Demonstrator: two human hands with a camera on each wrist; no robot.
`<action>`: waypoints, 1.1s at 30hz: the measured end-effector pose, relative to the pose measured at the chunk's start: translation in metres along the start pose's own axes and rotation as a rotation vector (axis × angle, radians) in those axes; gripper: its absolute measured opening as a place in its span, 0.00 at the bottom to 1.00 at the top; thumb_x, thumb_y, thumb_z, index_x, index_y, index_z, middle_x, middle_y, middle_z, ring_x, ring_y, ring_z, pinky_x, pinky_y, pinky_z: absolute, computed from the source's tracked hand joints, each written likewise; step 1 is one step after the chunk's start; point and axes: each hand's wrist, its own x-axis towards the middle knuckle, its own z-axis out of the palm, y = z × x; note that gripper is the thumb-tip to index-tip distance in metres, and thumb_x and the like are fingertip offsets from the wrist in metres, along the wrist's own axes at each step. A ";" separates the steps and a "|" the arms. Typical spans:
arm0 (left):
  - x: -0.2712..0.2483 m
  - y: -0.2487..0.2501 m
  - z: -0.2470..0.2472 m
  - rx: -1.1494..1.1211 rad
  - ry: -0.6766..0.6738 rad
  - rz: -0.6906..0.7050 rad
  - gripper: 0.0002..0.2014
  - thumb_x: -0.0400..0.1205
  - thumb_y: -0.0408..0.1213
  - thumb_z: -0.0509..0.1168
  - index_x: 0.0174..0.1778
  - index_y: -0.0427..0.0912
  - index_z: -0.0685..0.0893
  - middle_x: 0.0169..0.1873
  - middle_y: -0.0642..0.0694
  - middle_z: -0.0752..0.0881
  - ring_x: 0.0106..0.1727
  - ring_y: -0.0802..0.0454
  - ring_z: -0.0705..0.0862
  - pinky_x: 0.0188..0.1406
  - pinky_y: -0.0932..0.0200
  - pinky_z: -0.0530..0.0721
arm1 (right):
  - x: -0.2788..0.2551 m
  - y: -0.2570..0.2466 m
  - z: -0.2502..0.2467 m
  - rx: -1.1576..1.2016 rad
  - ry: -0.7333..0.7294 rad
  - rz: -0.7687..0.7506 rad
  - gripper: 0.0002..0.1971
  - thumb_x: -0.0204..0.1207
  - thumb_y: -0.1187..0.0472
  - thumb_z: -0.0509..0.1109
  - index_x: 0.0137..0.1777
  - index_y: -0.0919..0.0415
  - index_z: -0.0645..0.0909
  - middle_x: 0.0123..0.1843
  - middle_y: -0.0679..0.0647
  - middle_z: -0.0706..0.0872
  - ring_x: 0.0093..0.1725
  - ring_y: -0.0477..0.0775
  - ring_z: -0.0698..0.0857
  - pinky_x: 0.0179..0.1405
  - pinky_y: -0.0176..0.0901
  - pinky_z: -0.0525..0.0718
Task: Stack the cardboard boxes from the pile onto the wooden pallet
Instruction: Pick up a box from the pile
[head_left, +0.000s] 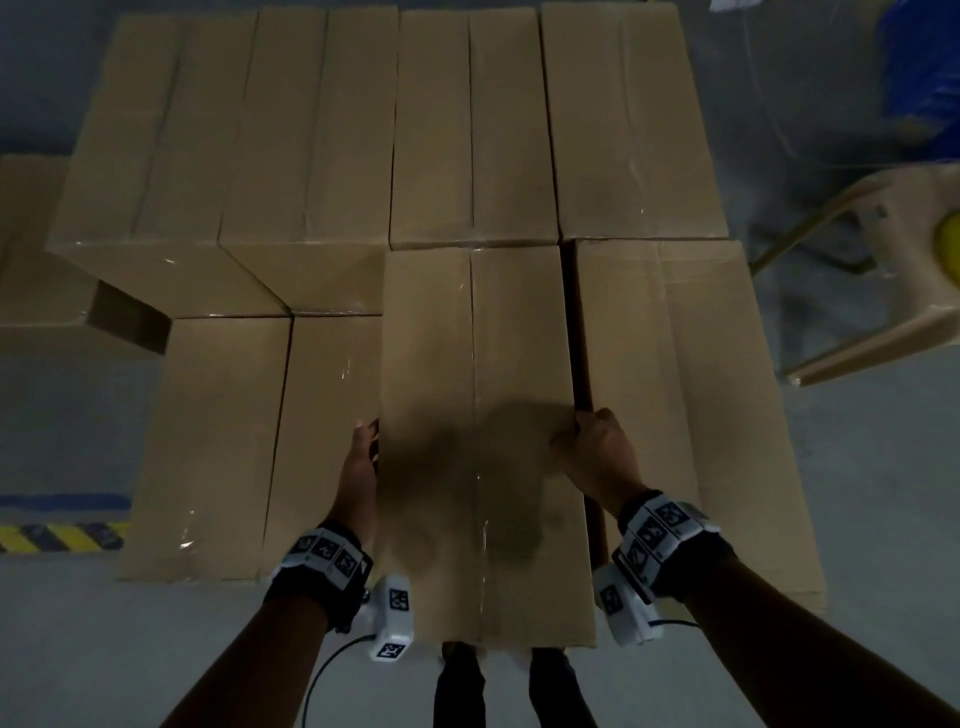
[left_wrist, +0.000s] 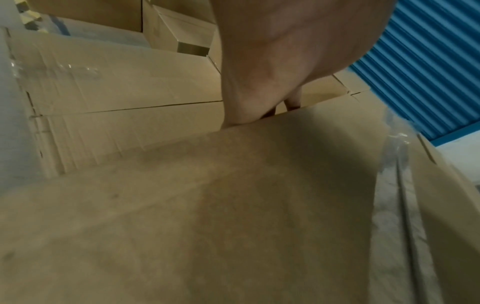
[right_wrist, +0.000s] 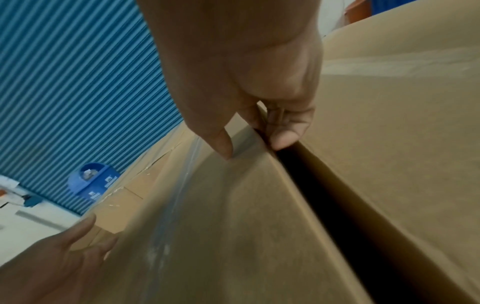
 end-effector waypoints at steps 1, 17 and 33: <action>0.003 -0.002 0.000 0.003 -0.027 0.007 0.31 0.91 0.61 0.41 0.74 0.48 0.81 0.63 0.37 0.89 0.64 0.37 0.87 0.52 0.47 0.87 | 0.002 0.001 0.001 -0.036 0.013 -0.010 0.19 0.81 0.54 0.64 0.64 0.67 0.80 0.57 0.64 0.78 0.55 0.69 0.81 0.52 0.55 0.83; 0.025 -0.010 0.020 0.372 0.128 0.250 0.25 0.93 0.47 0.50 0.86 0.41 0.66 0.84 0.45 0.69 0.84 0.47 0.66 0.77 0.59 0.63 | 0.006 0.031 0.009 -0.250 0.051 -0.066 0.48 0.76 0.33 0.66 0.88 0.48 0.44 0.89 0.56 0.43 0.86 0.66 0.47 0.82 0.65 0.59; -0.087 -0.108 0.074 1.387 -0.327 0.962 0.41 0.79 0.61 0.59 0.85 0.40 0.62 0.85 0.34 0.61 0.87 0.36 0.53 0.78 0.25 0.66 | -0.077 0.109 0.029 -0.345 -0.024 -0.569 0.48 0.74 0.42 0.69 0.88 0.60 0.52 0.89 0.59 0.49 0.88 0.62 0.50 0.82 0.64 0.62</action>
